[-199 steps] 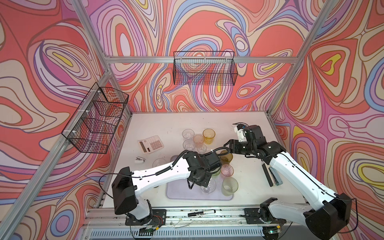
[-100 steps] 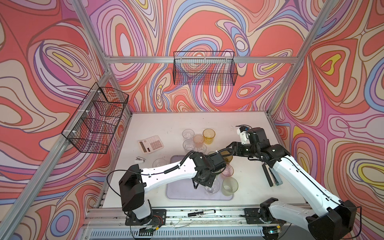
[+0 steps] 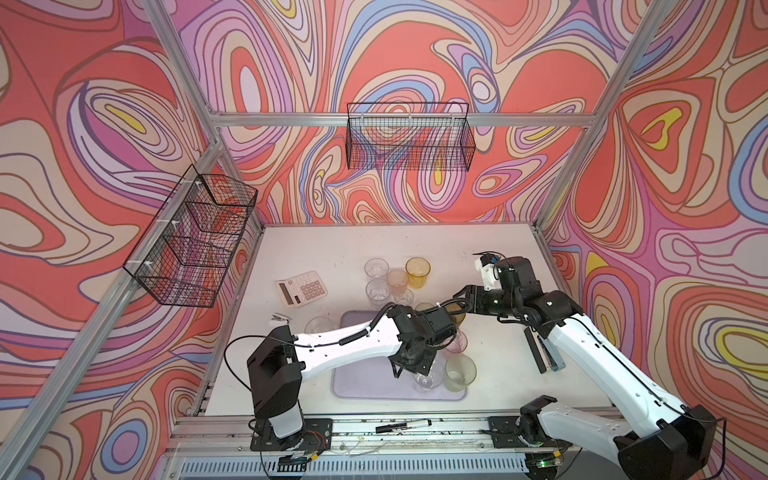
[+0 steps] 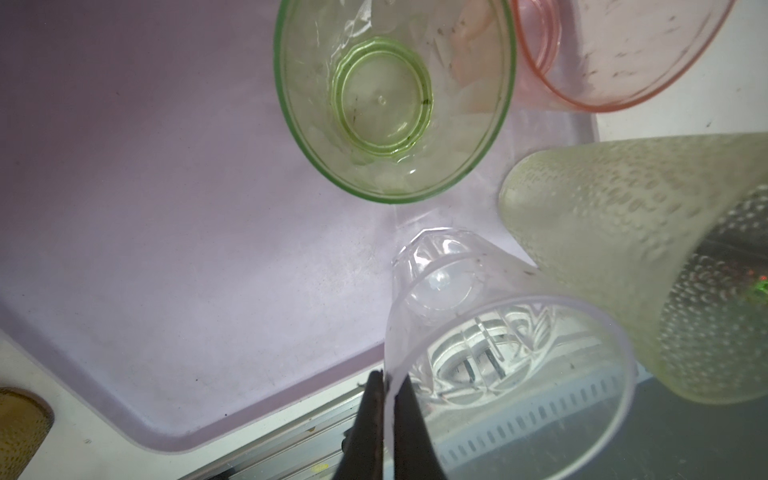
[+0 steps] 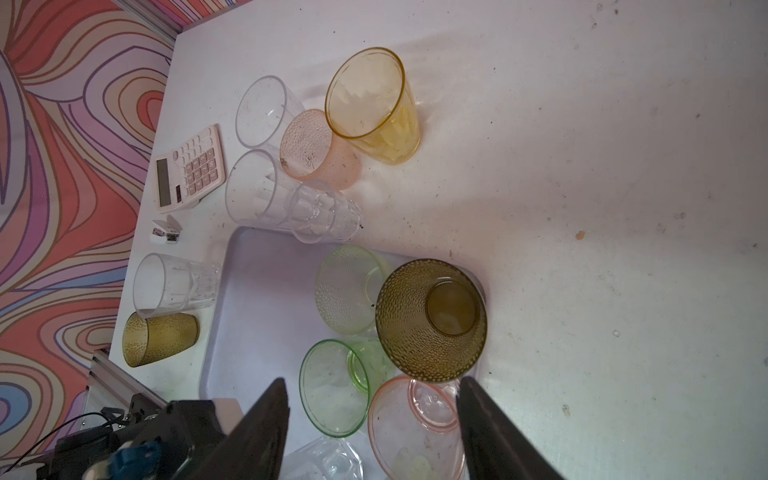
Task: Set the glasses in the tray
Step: 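Lower the clear faceted glass onto the tray beside the pale green glass, then open the left gripper to release the clear faceted glass on the tray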
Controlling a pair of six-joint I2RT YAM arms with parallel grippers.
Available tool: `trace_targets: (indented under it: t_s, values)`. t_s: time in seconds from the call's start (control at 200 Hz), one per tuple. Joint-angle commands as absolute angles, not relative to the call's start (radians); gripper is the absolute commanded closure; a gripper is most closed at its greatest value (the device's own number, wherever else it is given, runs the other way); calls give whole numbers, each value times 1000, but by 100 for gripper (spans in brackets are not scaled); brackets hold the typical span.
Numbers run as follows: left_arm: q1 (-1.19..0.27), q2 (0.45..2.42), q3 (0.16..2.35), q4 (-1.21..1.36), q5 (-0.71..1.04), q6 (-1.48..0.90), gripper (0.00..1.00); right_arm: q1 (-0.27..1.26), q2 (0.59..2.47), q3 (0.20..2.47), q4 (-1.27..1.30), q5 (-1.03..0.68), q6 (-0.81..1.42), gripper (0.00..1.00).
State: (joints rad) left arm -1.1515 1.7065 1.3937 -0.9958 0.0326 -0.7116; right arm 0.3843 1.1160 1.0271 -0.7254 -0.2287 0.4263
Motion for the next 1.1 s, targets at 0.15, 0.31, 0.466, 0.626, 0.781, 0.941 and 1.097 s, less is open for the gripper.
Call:
trace_targets:
  t_s: [0.15,0.31,0.466,0.626,0.781,0.941,1.097]
  values:
    - [-1158,1726,1405,-978,46,-727,100,377,1098,1005,-731,-236,418,33]
    - [-1158,1736,1405,-980,41,-728,100,376,1097,1002,-730,-235,420,32]
    - [-1158,1738,1401,-983,37,-730,100,377,1092,990,-726,-240,426,32]
    - [-1158,1747,1391,-978,35,-740,100,377,1091,989,-726,-239,425,32]
    - [-1158,1746,1388,-977,30,-741,100,376,1093,990,-728,-239,425,32]
    - [-1158,1746,1387,-983,26,-743,98,377,1095,991,-725,-240,425,32]
    - [-1158,1751,1382,-987,30,-744,98,376,1098,994,-725,-239,424,32]
